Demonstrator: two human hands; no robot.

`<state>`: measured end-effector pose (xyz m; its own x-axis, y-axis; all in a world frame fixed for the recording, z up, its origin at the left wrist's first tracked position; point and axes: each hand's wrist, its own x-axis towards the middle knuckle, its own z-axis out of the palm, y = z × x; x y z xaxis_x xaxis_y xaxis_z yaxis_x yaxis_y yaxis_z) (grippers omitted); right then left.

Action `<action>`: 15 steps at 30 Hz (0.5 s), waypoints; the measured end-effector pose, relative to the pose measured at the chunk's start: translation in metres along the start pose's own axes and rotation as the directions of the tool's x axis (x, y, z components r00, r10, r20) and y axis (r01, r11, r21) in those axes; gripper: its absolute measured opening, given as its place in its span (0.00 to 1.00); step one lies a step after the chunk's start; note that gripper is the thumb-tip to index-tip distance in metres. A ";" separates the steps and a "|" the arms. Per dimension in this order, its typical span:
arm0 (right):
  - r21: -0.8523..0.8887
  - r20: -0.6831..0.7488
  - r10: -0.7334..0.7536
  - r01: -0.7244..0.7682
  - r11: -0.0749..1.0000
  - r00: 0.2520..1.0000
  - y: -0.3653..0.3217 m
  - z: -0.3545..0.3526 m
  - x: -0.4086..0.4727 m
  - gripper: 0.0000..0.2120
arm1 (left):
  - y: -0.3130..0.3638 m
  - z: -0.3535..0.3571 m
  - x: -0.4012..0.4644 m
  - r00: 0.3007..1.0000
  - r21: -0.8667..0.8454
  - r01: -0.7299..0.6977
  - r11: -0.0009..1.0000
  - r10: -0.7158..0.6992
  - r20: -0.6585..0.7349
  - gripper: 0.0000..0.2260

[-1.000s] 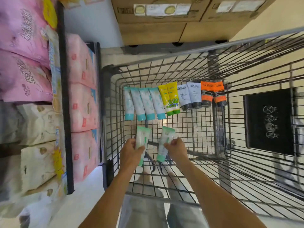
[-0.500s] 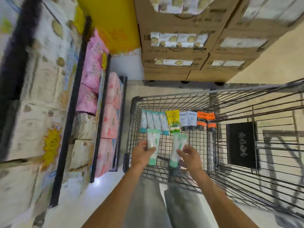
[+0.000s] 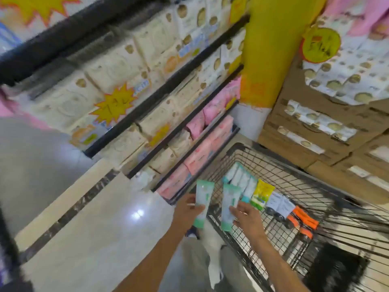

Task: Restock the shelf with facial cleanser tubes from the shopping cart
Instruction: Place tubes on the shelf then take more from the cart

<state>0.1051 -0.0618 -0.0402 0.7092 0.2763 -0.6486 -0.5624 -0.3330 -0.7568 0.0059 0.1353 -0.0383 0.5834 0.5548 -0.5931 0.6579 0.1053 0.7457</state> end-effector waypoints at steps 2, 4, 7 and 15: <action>-0.061 0.104 -0.026 0.032 0.998 0.994 -0.007 0.012 -0.010 0.06 | -0.013 -0.018 -0.032 0.994 -0.081 0.026 0.996 -0.035 -0.100 0.15; -0.154 0.180 -0.045 0.073 0.985 0.983 -0.016 0.033 -0.020 0.02 | -0.030 -0.036 -0.059 0.980 -0.141 0.029 0.990 -0.056 -0.192 0.16; -0.243 0.333 -0.046 0.133 0.961 0.942 -0.027 0.075 -0.041 0.02 | -0.062 -0.064 -0.096 0.937 -0.238 0.025 0.971 -0.106 -0.333 0.14; -0.400 0.697 0.052 0.328 0.856 0.715 0.008 0.209 -0.133 0.02 | -0.159 -0.142 -0.220 0.730 -0.448 -0.082 0.890 -0.252 -0.635 0.13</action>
<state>-0.0820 0.0873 0.0231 0.1811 0.8089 -0.5594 -0.0789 -0.5550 -0.8281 -0.2947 0.1138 0.0161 -0.0421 0.9025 -0.4287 0.3245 0.4182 0.8484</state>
